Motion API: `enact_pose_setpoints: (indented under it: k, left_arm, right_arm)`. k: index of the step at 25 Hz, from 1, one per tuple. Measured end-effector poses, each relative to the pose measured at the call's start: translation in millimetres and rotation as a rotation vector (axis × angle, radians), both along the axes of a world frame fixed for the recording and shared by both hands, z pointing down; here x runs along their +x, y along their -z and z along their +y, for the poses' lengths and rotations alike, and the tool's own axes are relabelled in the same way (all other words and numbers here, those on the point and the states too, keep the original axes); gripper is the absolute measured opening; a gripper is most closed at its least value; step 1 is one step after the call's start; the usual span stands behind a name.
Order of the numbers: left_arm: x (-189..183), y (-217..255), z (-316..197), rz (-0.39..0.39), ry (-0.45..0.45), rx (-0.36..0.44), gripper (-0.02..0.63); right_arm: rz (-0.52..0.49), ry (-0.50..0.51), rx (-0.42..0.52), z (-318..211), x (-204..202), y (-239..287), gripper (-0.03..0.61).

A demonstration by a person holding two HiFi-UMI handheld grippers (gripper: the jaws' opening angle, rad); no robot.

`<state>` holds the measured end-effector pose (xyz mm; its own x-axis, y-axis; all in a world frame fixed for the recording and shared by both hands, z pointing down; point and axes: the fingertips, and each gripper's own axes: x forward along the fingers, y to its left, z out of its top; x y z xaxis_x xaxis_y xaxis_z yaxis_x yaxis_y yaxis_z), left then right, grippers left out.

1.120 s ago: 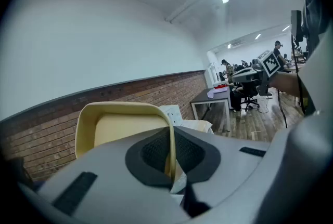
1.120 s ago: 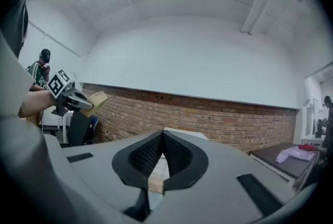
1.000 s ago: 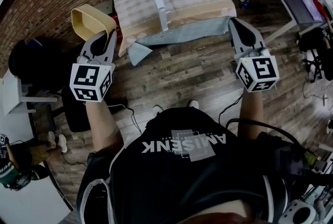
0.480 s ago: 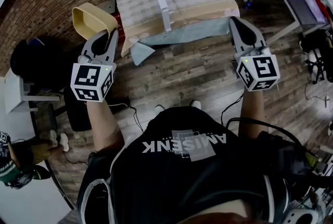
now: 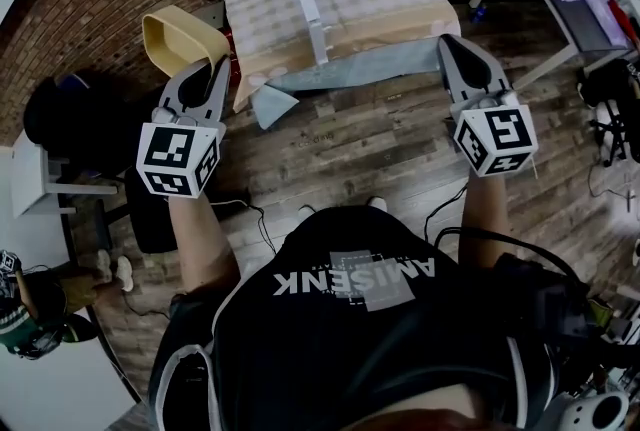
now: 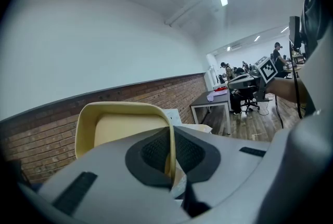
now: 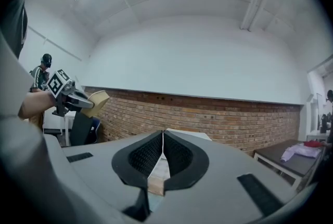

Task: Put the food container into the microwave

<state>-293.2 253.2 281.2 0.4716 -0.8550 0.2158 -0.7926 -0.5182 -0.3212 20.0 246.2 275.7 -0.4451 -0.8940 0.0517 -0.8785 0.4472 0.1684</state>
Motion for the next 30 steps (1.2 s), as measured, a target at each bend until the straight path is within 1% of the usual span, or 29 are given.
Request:
enact_pose_setpoints:
  k: [6,12,20,23,27,30]
  left_arm:
    - [14,-1,2,-0.012,0.004,-0.006,0.014]
    - [40,1,1,-0.041,-0.003,-0.006,0.014]
    - [90,2,-3,-0.081,-0.015,-0.012,0.014]
    - [108,2,-5,-0.084,-0.02,-0.017,0.014]
    - [135,-3,-7,-0.099,-0.049,-0.02,0.014]
    - [147,-13,-16,-0.12,-0.077,-0.041,0.014]
  right_arm:
    - [-0.008,0.004,0.006,1,14,0,0.043]
    - [-0.012,0.018,0.011,-2,36,-1,0.043]
    - [-0.031,0.041,0.021,-11,76,-4,0.043]
    - [-0.044,0.044,0.019,-14,93,-7,0.043]
    - [-0.059,0.035,0.005,-22,116,-17,0.043]
    - [-0.072,0.03,-0.019,-29,122,-28,0.043]
